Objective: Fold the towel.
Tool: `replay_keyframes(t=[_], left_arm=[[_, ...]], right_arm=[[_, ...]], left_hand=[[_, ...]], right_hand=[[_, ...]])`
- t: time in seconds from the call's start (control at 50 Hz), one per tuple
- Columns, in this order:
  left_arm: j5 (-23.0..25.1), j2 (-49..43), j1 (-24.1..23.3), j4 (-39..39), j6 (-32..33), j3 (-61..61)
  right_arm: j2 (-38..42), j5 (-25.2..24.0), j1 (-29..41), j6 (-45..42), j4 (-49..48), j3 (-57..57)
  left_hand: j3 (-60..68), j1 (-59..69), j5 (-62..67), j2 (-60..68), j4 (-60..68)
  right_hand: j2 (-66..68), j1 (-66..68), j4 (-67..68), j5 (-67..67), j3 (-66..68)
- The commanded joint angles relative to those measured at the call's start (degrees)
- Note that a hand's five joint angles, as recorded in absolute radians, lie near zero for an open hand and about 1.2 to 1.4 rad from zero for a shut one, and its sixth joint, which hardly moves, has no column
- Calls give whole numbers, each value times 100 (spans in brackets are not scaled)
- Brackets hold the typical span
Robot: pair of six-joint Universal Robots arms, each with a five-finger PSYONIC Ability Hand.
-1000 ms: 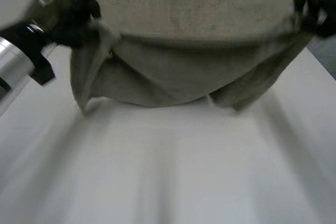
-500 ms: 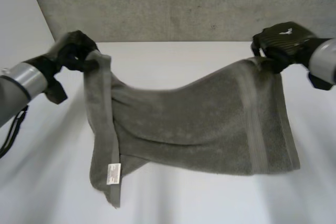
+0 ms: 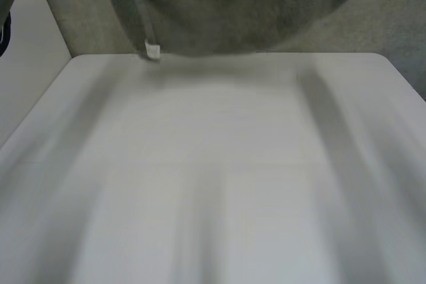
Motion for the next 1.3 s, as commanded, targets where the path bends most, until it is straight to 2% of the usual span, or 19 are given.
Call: replay_keyframes(t=[0.02,0.04,0.1,0.14,0.16,0.2,0.26,0.3,0.42,0.68,0.76,0.8,1.02,1.1,1.14,1.22,1.24,1.28,1.3], left_arm=[[1025,44,106,76,-308,-1139],[1367,53,141,120,-290,-1534],[1705,53,185,190,-281,-1960],[2369,44,299,444,-237,-2904],[2373,44,300,445,-237,-2909],[3037,27,326,900,34,-3880],[3296,18,344,1113,255,-4307],[3620,9,474,1376,745,-5024],[3761,70,747,1342,1467,-5843],[3831,694,1266,719,2249,-6240],[3999,765,1302,524,2479,-6267],[4095,782,1371,280,2724,-6267],[4034,1238,1407,-1231,3708,-5855],[3929,1414,1398,-1662,3745,-5530],[3735,1459,1337,-1875,3700,-5361],[2641,1494,900,-2130,3542,-5247],[2636,1494,897,-2130,3542,-5247],[1675,1494,337,-2130,3534,-5378],[1670,1494,335,-2130,3533,-5379]], right_arm=[[-22,-1125,-39,-210,878,1070],[-39,-1432,-91,-350,1010,1473],[-83,-1699,-179,-527,1056,1943],[-214,-2005,-311,-1017,1038,2966],[-215,-2007,-311,-1019,1038,2971],[-268,-2094,-442,-1675,1003,3864],[-276,-2112,-592,-2396,968,4646],[-277,-2129,-688,-2721,968,4998],[-338,-2138,-1005,-3348,889,5958],[-1234,-2165,-1497,-3357,327,7206],[-1393,-2235,-1515,-3366,212,7498],[-1454,-2375,-1515,-3366,142,7743],[-1472,-2446,-1498,-3340,10,7963],[-1481,-2446,-1498,-3340,1,8034],[-1489,-2446,-1498,-3340,-8,8069],[-1516,-2428,-1463,-3322,-130,8218],[-1516,-2428,-1463,-3322,-131,8219],[-1525,-2411,-1445,-3313,-254,8315],[-1525,-2411,-1445,-3313,-254,8315]], left_hand=[[317,852,487,282,193],[317,852,487,282,193],[317,852,487,282,193],[317,852,487,282,193],[317,852,487,282,193],[317,852,487,282,193],[317,852,487,282,193],[317,852,487,282,193],[317,852,487,282,193],[317,852,487,282,193],[-942,-407,-773,-977,-1067],[-3235,-2700,-3066,-3270,-3360],[-3987,-3452,-3817,-4022,-4111],[-4020,-3485,-3851,-4055,-4145],[-4138,-3603,-3969,-4173,-4263],[-4105,-3570,-3935,-4140,-4229],[-4105,-3569,-3935,-4140,-4229],[-4188,-3653,-4018,-4223,-4313],[-4189,-3654,-4019,-4224,-4313]], right_hand=[[553,519,339,383,278],[553,519,339,383,278],[553,519,339,383,278],[553,519,339,383,278],[553,519,339,383,278],[553,519,339,383,278],[553,519,339,383,278],[553,519,339,383,278],[553,519,339,383,278],[553,519,339,383,278],[553,519,339,383,278],[553,519,339,383,278],[553,519,339,383,278],[553,519,339,383,278],[553,519,339,383,278],[553,519,339,383,278],[553,519,339,383,278],[553,519,339,383,278],[553,519,339,383,278]])
